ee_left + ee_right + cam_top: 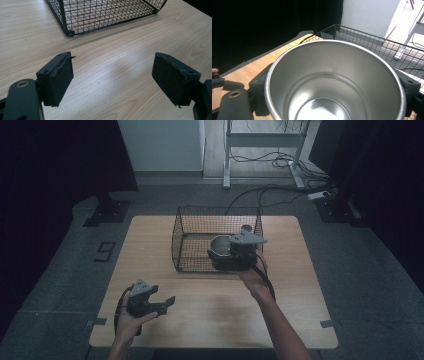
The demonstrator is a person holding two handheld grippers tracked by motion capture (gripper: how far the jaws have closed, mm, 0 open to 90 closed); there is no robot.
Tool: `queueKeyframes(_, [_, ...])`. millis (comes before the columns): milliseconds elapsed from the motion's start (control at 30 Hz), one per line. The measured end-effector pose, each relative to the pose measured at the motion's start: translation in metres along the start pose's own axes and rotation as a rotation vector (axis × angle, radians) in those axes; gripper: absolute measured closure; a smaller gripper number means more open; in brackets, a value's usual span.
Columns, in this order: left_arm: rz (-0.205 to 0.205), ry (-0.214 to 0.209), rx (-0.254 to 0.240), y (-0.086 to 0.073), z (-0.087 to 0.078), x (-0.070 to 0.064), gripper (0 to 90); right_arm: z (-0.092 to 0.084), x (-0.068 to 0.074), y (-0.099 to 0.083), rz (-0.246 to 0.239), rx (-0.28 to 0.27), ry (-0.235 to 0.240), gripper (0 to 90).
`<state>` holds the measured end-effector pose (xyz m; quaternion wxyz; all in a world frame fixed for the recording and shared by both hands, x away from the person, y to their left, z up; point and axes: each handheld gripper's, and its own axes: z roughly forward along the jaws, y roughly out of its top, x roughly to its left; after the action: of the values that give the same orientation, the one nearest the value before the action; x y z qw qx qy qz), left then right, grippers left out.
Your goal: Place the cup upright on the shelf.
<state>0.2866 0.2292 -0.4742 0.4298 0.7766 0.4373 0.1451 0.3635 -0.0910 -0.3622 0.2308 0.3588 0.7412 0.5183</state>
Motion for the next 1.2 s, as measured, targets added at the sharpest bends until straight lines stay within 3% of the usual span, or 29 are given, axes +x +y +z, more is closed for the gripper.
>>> queueKeyframes(1200, [-0.008,-0.001,-0.014,0.001,-0.003,0.000,17.5,0.052,-0.038,0.006,0.063,0.092,-0.088,14.2])
